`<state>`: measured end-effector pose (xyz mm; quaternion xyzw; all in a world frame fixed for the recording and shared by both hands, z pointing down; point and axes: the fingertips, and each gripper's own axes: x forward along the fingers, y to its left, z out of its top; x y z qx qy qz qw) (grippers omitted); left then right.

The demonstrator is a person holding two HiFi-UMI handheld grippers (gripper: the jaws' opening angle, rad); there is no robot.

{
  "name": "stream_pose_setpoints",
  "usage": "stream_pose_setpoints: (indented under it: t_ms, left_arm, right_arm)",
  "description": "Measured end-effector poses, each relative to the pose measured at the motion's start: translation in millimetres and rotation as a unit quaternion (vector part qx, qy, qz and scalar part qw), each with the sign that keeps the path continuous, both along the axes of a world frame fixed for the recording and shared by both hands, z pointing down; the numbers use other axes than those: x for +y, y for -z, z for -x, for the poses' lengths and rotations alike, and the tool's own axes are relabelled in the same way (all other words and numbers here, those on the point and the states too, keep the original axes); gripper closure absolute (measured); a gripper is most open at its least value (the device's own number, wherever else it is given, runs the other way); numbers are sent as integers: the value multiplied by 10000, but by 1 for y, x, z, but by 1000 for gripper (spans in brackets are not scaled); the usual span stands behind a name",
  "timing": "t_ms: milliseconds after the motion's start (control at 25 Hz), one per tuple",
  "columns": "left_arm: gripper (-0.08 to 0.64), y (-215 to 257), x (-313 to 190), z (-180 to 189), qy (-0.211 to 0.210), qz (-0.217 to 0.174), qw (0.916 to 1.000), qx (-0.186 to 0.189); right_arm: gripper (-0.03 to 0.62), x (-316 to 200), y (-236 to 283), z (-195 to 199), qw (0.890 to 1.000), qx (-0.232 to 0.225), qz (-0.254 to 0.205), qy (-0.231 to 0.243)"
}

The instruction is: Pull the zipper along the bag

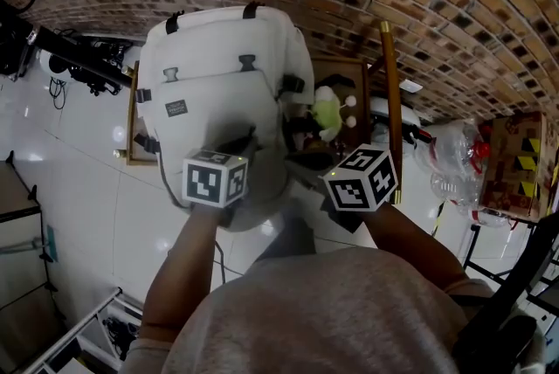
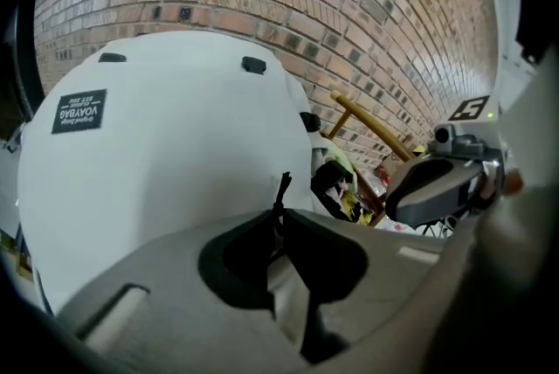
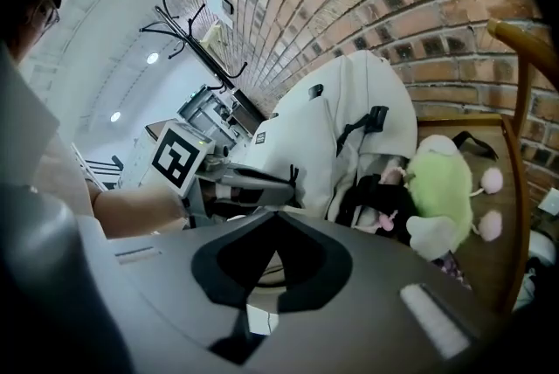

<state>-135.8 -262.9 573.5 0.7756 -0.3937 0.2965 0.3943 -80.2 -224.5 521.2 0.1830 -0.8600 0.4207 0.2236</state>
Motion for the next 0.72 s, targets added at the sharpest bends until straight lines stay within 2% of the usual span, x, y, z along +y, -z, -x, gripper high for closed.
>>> stream_pose_setpoints:
  t_ms: [360, 720]
  left_arm:
    - [525, 1, 8, 9, 130, 21, 9999, 60]
    - [526, 0, 7, 13, 209, 34, 9997, 138]
  right_arm:
    - [592, -38, -27, 25, 9978, 523, -395, 111]
    - [592, -54, -56, 37, 9952, 911, -257, 246]
